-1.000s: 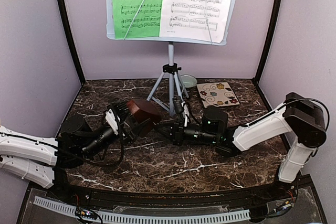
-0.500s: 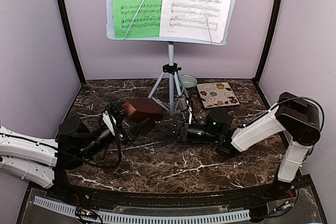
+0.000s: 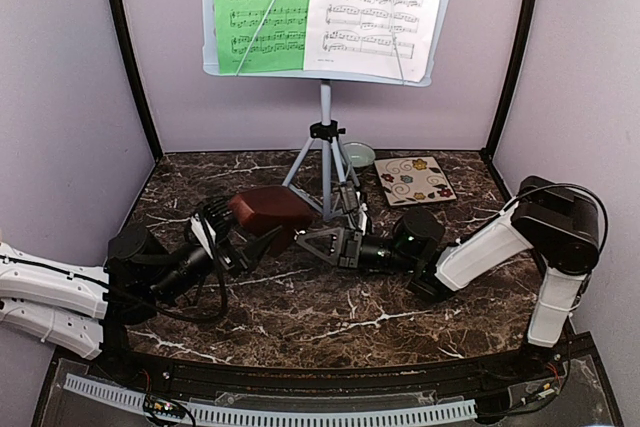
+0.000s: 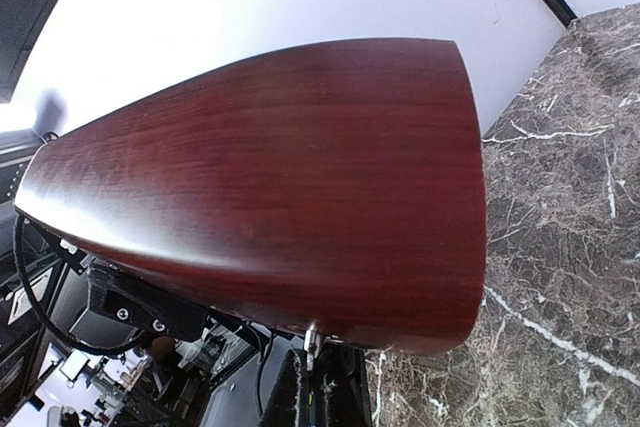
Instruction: Set up the instrument practice props
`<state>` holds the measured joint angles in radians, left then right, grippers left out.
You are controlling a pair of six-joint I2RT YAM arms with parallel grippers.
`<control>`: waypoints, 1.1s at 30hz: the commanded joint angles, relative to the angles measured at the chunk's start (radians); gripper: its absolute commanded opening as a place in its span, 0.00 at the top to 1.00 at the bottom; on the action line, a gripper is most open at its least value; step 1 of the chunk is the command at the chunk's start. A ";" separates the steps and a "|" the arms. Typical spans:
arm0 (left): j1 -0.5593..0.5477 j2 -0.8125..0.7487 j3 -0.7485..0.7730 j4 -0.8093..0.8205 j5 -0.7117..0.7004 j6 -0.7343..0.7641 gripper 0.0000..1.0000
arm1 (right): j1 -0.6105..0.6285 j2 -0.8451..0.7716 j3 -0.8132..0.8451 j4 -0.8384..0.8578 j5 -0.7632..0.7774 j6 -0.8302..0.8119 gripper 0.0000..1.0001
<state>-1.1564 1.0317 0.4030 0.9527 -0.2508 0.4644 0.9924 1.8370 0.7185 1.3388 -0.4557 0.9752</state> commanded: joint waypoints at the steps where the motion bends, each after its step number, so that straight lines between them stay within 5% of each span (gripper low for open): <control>1: -0.012 -0.045 -0.011 0.093 0.069 0.003 0.75 | -0.056 -0.002 -0.005 0.163 0.086 0.077 1.00; 8: -0.012 -0.047 -0.012 0.104 0.077 0.002 0.75 | -0.063 0.060 0.001 0.289 0.089 0.198 1.00; 12: -0.012 -0.027 0.016 0.071 0.004 -0.014 0.76 | -0.061 0.025 0.003 0.170 0.088 0.105 1.00; 18: -0.005 0.082 0.116 -0.051 -0.163 -0.112 0.76 | -0.061 -0.090 -0.050 -0.077 0.138 -0.084 0.59; 33: 0.180 0.336 0.281 -0.250 -0.064 -0.522 0.79 | -0.046 -0.345 -0.101 -0.504 0.219 -0.384 0.20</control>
<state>-0.9970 1.3495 0.6228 0.6376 -0.3721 0.0608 0.9424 1.5486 0.5976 0.9482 -0.2790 0.7074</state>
